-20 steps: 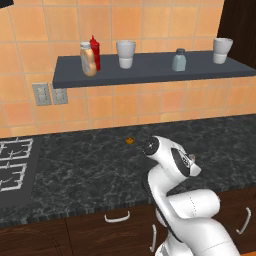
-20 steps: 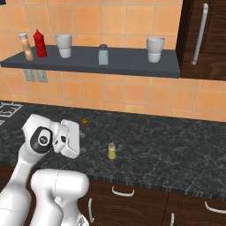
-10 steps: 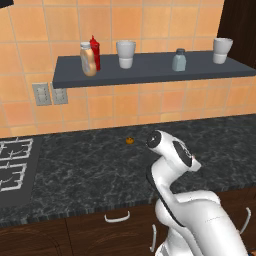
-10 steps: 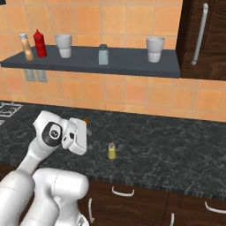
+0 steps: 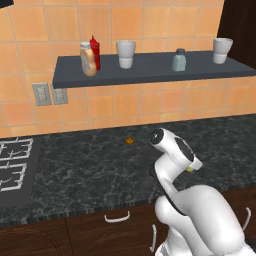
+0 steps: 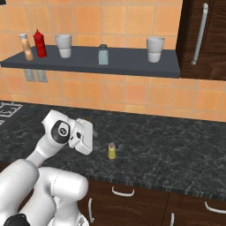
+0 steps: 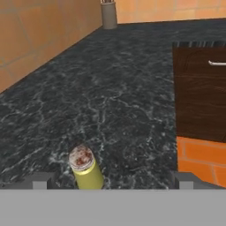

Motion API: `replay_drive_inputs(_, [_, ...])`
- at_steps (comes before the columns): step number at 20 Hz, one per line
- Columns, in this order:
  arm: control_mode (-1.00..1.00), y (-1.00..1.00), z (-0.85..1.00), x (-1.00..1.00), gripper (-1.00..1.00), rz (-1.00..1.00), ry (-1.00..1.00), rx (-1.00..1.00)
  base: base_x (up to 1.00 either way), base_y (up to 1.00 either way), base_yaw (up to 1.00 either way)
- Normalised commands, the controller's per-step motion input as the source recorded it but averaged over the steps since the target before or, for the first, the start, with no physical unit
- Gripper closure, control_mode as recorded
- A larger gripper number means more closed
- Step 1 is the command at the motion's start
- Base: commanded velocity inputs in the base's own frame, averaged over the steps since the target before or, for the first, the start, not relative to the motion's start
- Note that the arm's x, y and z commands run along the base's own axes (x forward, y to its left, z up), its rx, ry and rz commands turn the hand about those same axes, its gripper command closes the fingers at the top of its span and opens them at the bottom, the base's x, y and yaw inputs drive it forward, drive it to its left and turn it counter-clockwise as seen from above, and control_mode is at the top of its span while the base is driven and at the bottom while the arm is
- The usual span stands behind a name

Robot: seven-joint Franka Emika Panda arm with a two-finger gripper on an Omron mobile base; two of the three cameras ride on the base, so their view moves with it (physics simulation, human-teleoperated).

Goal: Put the shaker and condiment bottle from the counter next to their counterparts in the cabinet.

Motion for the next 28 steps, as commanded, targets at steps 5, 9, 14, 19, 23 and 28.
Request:
replay_drive_inputs(5, [-1.0,-0.19,-0.29,0.09,-1.0,0.0,0.0,-0.01,0.0,0.0,0.0])
replay_drive_inputs(9, [-1.0,-0.14,-0.35,0.01,-1.0,0.0,0.0,-0.01,0.0,0.0,0.0])
replay_drive_inputs(14, [-1.0,-0.11,-0.31,0.0,-1.0,0.0,0.0,0.0,0.0,0.0,0.0])
replay_drive_inputs(19, [-1.0,-0.18,-0.33,0.04,-1.0,0.0,0.0,0.0,0.0,0.0,0.0])
replay_drive_inputs(23, [-1.0,-0.05,-0.38,0.02,-1.0,0.0,0.0,-0.01,0.0,0.0,0.0])
replay_drive_inputs(28, [-1.0,0.0,-0.35,0.02,-1.0,0.0,-0.02,-0.01,0.0,0.0,0.0])
